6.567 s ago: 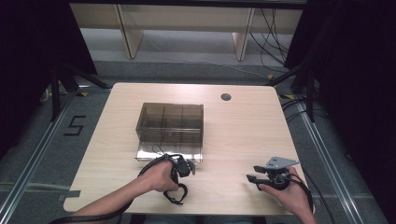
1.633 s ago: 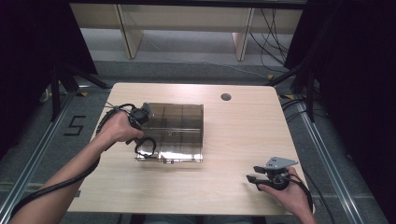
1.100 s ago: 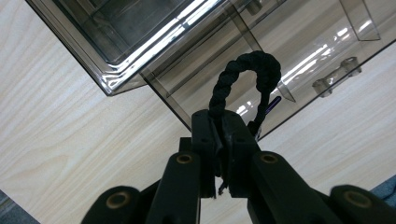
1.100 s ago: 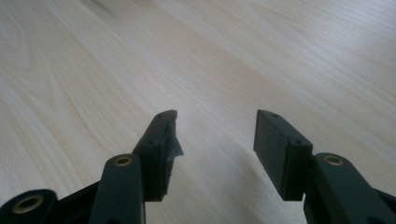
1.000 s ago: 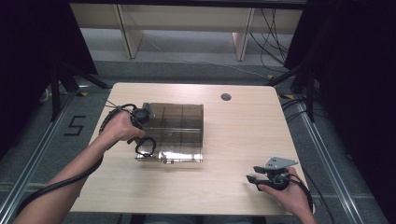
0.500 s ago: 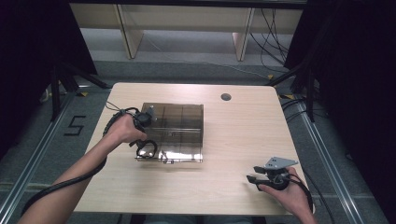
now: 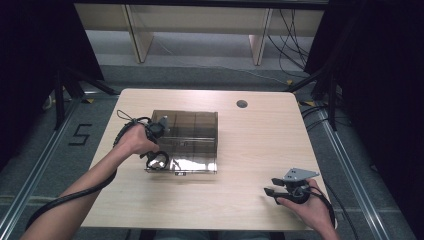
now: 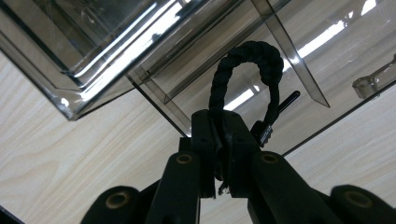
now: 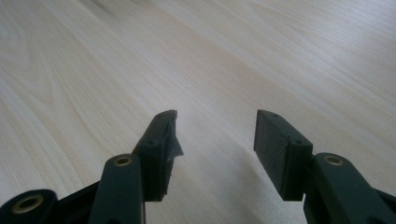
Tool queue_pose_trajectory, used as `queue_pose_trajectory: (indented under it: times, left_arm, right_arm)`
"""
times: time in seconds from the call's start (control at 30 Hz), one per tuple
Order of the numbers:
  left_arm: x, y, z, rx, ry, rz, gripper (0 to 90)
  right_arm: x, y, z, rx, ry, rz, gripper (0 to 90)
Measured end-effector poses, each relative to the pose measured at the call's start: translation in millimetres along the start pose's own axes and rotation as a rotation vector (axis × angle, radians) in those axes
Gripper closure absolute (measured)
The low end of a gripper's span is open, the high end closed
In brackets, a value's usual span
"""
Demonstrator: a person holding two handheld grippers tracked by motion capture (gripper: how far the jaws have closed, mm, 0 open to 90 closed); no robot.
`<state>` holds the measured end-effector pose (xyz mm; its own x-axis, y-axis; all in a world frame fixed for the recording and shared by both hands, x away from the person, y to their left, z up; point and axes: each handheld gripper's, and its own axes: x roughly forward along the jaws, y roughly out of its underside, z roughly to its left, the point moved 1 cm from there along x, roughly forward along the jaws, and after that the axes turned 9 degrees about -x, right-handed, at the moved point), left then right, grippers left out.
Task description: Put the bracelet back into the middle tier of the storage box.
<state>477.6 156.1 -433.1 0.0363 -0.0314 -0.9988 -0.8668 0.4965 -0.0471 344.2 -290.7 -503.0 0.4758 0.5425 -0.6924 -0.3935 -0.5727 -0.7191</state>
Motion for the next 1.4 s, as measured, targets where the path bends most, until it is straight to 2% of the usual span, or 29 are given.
queue_pose_trajectory:
  times: [0.17,0.23,0.27,0.3,0.5,0.6,0.63,0.67,0.77,0.87,1.07,1.1,1.2,1.23,1.27,1.37,1.4]
  left_arm:
    - [3.1,-1.4,-2.5,0.013,-0.002,0.006,84.3]
    - [4.3,-1.8,-3.7,0.008,-0.004,0.002,84.2]
    - [3.8,-2.5,-3.0,0.023,-0.007,0.013,84.2]
    - [4.5,-2.6,-4.0,0.011,-0.004,0.004,84.2]
    - [8.1,-3.2,-5.1,0.013,-0.002,0.006,84.2]
    - [11.5,-3.3,-5.4,0.022,-0.006,0.018,84.1]
    - [12.6,-3.4,-5.2,0.026,-0.007,0.021,84.1]
    - [12.7,-3.5,-5.4,0.025,-0.007,0.028,84.1]
    - [14.5,-3.2,-6.7,0.027,-0.007,0.036,84.0]
    - [15.6,-3.4,-7.3,0.046,-0.019,0.049,84.0]
    - [20.3,-3.6,-7.5,0.052,-0.019,0.053,83.0]
    - [21.7,-3.0,-7.3,0.052,-0.017,0.038,82.7]
    - [20.8,-3.0,-6.6,0.063,-0.013,0.034,80.3]
    - [20.1,-2.6,-7.1,0.058,-0.013,0.031,79.4]
    - [19.8,-2.4,-7.8,0.045,-0.009,0.013,78.4]
    - [17.0,-2.5,-7.1,0.044,-0.012,-0.016,76.1]
    - [14.8,-3.4,-5.5,0.070,-0.034,-0.016,75.6]
  right_arm:
    - [0.3,0.3,-0.4,-0.002,-0.001,-0.002,49.7]
    - [-0.8,0.2,0.7,0.014,0.009,0.010,49.7]
    - [-0.8,0.2,0.8,0.014,0.009,0.010,49.7]
    - [-0.8,0.3,0.8,0.014,0.008,0.009,49.7]
    - [-0.4,0.3,0.2,0.006,0.002,0.008,49.7]
    - [-0.6,0.3,-0.1,0.001,0.010,0.005,49.7]
    - [-0.1,0.3,-0.6,-0.003,-0.003,0.004,49.7]
    - [-0.5,0.8,0.0,0.006,0.011,0.006,49.7]
    - [-0.9,0.6,0.0,0.004,0.013,0.006,49.7]
    - [-0.7,0.4,0.0,0.005,0.010,0.006,49.7]
    - [-0.9,0.6,0.2,0.007,0.014,0.006,49.7]
    - [-0.5,0.9,-0.2,0.002,0.014,0.004,49.7]
    - [0.0,0.3,-0.7,-0.004,-0.003,0.004,49.7]
    - [-0.5,0.3,0.7,0.015,0.007,0.010,49.7]
    - [-0.5,0.3,0.7,0.013,0.008,0.011,49.7]
    - [-0.2,0.5,1.0,0.015,0.008,0.009,49.7]
    - [-0.2,0.5,1.0,0.016,0.009,0.008,49.7]
